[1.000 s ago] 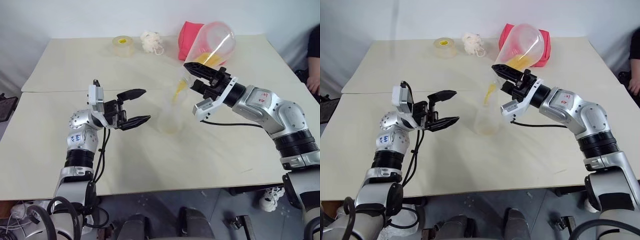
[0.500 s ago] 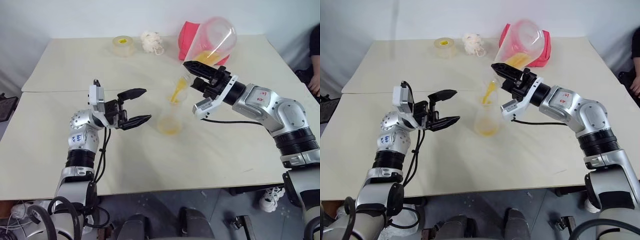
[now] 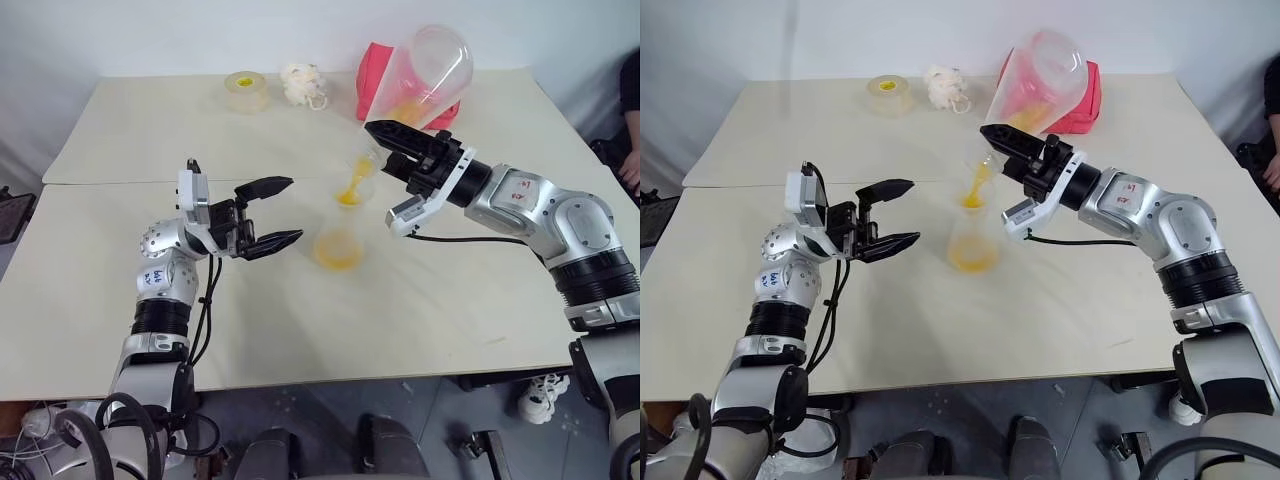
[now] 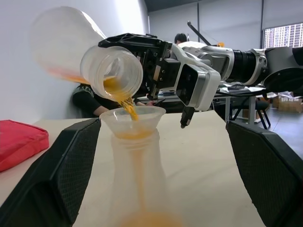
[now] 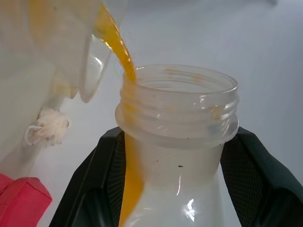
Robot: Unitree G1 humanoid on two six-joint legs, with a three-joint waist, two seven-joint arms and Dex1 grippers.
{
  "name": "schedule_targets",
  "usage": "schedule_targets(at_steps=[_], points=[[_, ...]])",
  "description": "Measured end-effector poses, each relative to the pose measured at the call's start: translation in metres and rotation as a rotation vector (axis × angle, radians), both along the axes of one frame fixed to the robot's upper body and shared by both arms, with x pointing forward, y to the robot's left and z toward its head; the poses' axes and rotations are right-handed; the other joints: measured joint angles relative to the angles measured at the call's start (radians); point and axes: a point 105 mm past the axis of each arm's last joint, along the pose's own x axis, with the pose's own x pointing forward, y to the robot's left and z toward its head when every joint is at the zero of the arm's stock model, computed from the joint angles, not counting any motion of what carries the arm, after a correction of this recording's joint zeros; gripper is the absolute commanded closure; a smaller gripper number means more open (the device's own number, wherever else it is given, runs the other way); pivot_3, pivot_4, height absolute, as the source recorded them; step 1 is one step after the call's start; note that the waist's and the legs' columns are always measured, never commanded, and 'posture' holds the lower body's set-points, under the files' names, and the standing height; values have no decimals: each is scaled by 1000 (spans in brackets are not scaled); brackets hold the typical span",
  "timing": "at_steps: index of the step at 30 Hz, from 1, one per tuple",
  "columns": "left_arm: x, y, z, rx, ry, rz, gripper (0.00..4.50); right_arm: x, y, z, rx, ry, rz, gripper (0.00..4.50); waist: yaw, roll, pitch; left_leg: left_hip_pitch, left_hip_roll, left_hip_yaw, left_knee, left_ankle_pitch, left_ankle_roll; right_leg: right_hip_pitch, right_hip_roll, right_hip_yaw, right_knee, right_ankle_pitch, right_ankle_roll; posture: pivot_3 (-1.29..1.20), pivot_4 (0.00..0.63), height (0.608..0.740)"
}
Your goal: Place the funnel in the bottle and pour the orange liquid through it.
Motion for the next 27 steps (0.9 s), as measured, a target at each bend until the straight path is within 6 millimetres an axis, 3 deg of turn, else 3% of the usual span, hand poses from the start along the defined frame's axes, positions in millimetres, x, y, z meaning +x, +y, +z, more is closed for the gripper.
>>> schedule_targets(at_steps=[27], points=[[10,1,-13,65,77,68,0,4,1,5,-57,-35,12,2054,-1,0,0,0,1,3,0,0,0,0,0,0,0,0,0,0,150,740]])
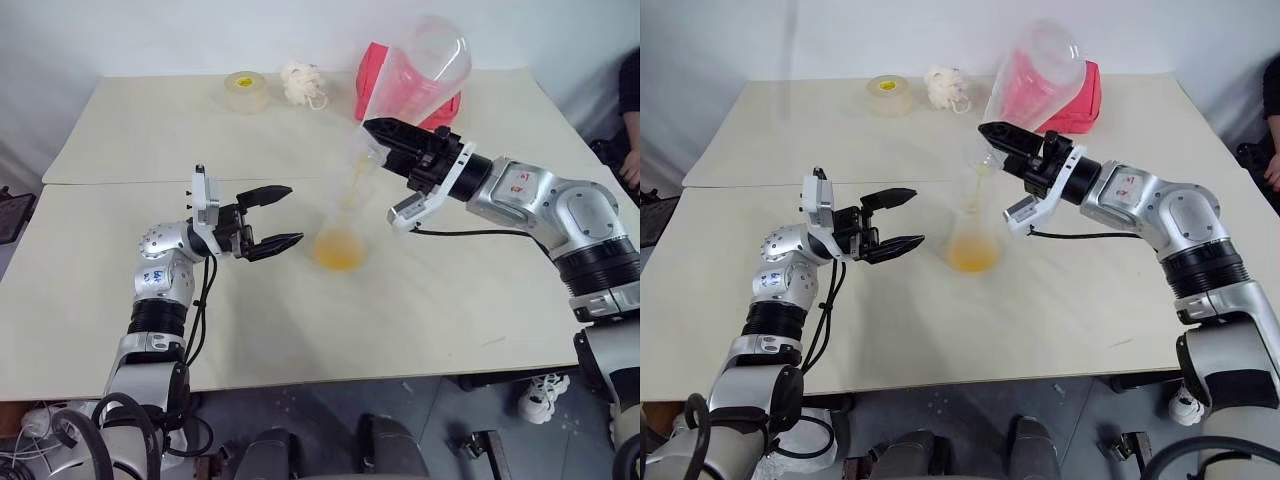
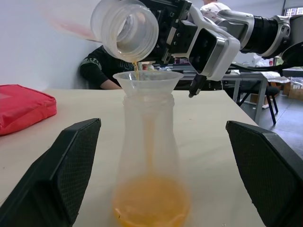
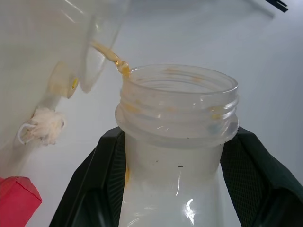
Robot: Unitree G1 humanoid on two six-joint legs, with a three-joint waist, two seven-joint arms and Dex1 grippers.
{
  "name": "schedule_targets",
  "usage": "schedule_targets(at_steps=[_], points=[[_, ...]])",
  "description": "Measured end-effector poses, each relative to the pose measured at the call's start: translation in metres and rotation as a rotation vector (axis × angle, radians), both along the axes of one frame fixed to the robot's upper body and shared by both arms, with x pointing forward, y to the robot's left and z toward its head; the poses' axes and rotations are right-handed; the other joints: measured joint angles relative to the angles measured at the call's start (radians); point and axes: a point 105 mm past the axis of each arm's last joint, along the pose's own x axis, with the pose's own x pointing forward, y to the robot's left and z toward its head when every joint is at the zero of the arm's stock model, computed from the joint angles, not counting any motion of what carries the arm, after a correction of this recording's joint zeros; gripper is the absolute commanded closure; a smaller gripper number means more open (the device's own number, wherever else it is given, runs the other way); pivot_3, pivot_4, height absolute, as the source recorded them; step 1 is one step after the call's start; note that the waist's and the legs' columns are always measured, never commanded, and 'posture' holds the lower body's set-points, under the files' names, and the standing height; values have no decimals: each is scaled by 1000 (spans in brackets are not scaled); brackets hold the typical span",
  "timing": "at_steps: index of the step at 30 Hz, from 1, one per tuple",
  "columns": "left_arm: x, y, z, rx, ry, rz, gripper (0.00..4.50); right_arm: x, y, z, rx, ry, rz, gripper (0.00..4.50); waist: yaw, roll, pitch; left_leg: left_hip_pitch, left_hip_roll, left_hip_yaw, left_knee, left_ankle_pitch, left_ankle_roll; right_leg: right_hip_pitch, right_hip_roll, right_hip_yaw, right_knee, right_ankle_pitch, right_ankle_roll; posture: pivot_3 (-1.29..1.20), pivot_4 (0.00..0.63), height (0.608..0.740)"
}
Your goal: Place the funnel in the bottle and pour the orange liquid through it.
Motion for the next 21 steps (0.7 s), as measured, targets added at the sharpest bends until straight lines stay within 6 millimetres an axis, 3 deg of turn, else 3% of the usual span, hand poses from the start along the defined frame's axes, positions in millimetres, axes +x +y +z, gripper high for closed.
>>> schedule_targets(at_steps=[21], points=[[1,0,-1,0,5,9,0,4,-3,2,-35,-17,-2,2054,0,0,0,0,1,1,0,0,0,0,0,0,0,0,0,0,150,740]])
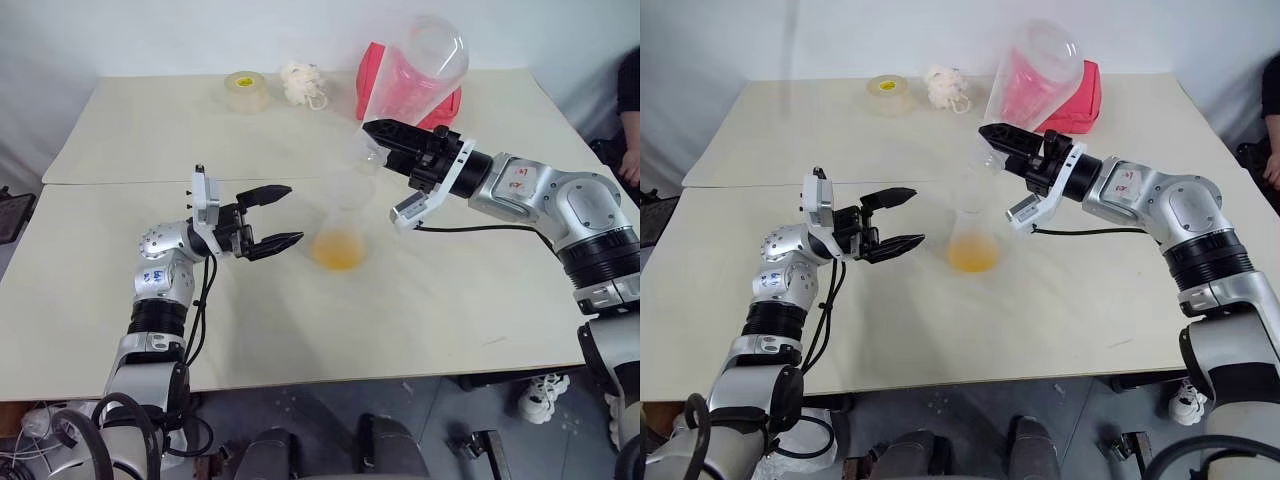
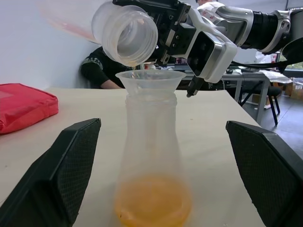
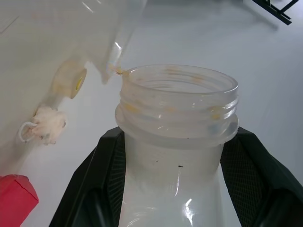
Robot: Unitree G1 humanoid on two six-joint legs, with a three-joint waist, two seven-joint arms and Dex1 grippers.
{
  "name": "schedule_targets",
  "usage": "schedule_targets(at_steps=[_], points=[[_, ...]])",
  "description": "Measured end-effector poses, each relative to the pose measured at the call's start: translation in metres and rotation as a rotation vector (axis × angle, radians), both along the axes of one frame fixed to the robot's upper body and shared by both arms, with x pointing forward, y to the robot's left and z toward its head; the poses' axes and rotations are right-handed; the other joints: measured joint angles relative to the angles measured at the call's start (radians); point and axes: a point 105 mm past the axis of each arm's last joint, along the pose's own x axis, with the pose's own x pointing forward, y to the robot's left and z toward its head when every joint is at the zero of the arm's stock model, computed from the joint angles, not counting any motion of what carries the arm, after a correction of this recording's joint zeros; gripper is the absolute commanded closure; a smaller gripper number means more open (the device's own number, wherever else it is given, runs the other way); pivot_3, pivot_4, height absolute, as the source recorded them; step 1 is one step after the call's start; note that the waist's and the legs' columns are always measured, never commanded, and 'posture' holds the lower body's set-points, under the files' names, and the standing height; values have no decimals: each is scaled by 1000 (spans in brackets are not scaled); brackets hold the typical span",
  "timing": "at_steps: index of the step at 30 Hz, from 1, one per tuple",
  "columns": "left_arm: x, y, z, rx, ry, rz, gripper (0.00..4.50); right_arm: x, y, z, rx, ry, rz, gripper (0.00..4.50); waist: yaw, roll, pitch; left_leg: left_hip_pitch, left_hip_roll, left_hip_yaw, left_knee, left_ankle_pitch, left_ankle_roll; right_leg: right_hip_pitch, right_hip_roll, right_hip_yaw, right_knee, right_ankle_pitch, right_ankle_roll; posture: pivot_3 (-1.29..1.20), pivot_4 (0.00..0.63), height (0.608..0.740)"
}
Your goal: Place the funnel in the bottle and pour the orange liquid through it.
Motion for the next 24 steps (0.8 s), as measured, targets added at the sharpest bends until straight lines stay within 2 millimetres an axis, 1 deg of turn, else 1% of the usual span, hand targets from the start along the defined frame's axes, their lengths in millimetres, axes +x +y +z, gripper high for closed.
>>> schedule_targets(at_steps=[8,20,22,24], points=[[0,1,-1,6,2,5,0,0,-1,2,-3,-12,0,2054,0,0,0,0,0,0,0,0,0,0,0,0,0,0,0,0,150,740],[-5,18,-9,51,35,36,0,-2,-1,3,-11,-14,14,2054,-3,0,0,0,0,0,0,0,0,0,0,0,0,0,0,0,150,740],[-6,22,-9,63,37,41,0,-2,-1,3,-4,-6,14,2054,-3,0,0,0,0,0,0,0,0,0,0,0,0,0,0,0,150,740],[-7,23,-8,63,31,42,0,-3,-1,5,39,23,17,2054,-2,0,0,0,0,0,0,0,0,0,0,0,0,0,0,0,150,740]])
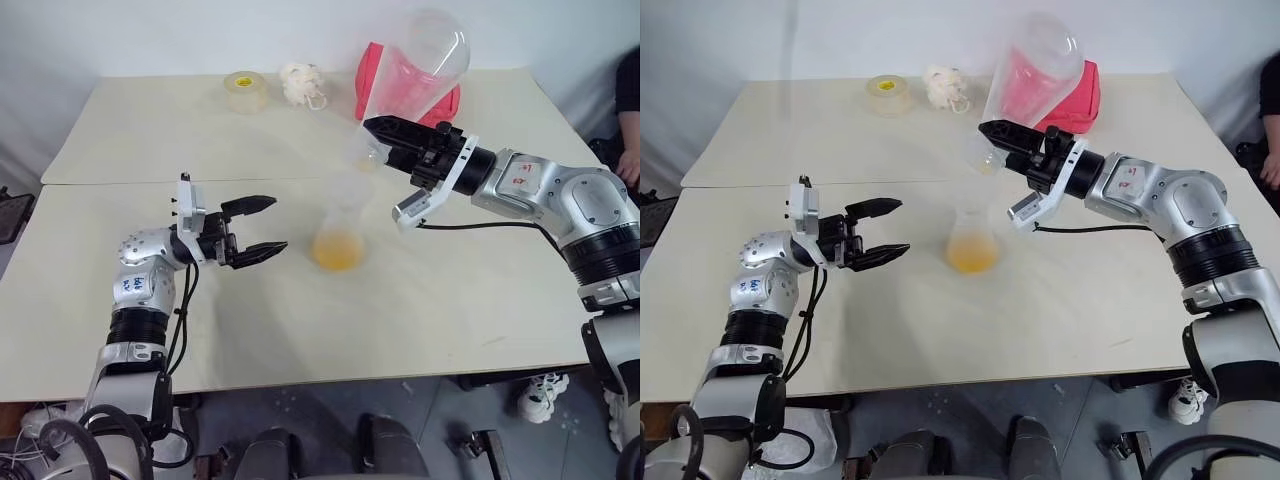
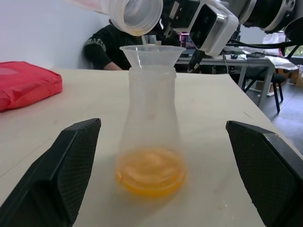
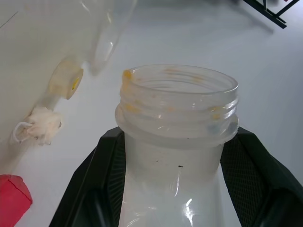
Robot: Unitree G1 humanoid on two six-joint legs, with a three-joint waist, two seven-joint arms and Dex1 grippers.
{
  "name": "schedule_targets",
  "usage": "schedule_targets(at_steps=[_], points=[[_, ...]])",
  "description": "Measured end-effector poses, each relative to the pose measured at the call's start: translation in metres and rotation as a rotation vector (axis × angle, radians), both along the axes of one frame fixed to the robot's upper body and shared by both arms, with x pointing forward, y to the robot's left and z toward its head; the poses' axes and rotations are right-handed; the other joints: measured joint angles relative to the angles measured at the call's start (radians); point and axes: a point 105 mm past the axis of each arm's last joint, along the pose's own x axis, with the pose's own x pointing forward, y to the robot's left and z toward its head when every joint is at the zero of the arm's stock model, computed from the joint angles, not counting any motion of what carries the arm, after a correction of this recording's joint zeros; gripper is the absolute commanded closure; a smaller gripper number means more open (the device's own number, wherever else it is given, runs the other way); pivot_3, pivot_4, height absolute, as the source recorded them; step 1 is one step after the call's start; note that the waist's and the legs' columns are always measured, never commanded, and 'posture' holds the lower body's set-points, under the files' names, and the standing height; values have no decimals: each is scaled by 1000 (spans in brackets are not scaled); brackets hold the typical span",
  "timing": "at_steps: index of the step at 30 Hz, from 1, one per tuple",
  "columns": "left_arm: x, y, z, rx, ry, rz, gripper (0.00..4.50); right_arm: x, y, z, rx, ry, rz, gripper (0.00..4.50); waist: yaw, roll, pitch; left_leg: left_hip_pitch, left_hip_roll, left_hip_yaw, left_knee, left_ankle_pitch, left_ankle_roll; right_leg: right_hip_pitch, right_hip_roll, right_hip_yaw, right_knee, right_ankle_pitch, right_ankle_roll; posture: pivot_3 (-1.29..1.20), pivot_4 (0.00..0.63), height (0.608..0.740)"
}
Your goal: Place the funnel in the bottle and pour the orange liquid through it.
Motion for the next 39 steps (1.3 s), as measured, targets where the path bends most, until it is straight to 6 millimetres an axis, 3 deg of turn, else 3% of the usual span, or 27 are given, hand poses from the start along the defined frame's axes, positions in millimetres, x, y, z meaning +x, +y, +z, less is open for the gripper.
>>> schedule_targets(at_steps=[3,8,13,15,20,29,35,39], points=[[-2,1,0,2,-6,-2,0,1,-4,3,133,81,-5,2054,0,0,0,0,0,0,0,0,0,0,0,0,0,0,0,0,150,740],[-5,3,0,-1,-28,6,0,9,-30,7,503,319,-79,2054,1,0,0,0,0,0,0,0,0,0,0,-1,0,0,0,0,150,740],[-10,5,0,-3,-34,12,0,14,-80,21,993,600,-131,2054,7,0,0,0,0,-5,1,0,0,1,0,-1,1,0,0,0,150,740],[-13,7,-3,0,-16,14,0,13,-101,16,1184,733,-123,2054,7,0,0,0,0,-6,1,0,0,1,0,-1,1,0,0,0,150,740],[-15,15,-8,12,11,34,0,13,-130,-10,1514,1005,-83,2054,7,0,0,0,-1,-6,1,0,0,1,0,-1,1,0,0,0,150,740],[-12,21,-4,8,29,85,0,10,-149,-58,1756,1209,-61,2054,6,0,0,1,-3,-4,1,0,0,0,0,0,1,0,0,0,150,740],[-12,19,1,-28,55,94,0,9,-150,-65,1761,1222,-79,61,7,0,0,1,-3,-5,1,0,0,1,0,0,1,0,0,0,150,740],[-9,19,2,-49,97,117,0,5,-146,-60,1745,1219,-51,23,7,0,0,1,-3,-4,1,0,0,1,0,0,1,0,0,0,150,740]])
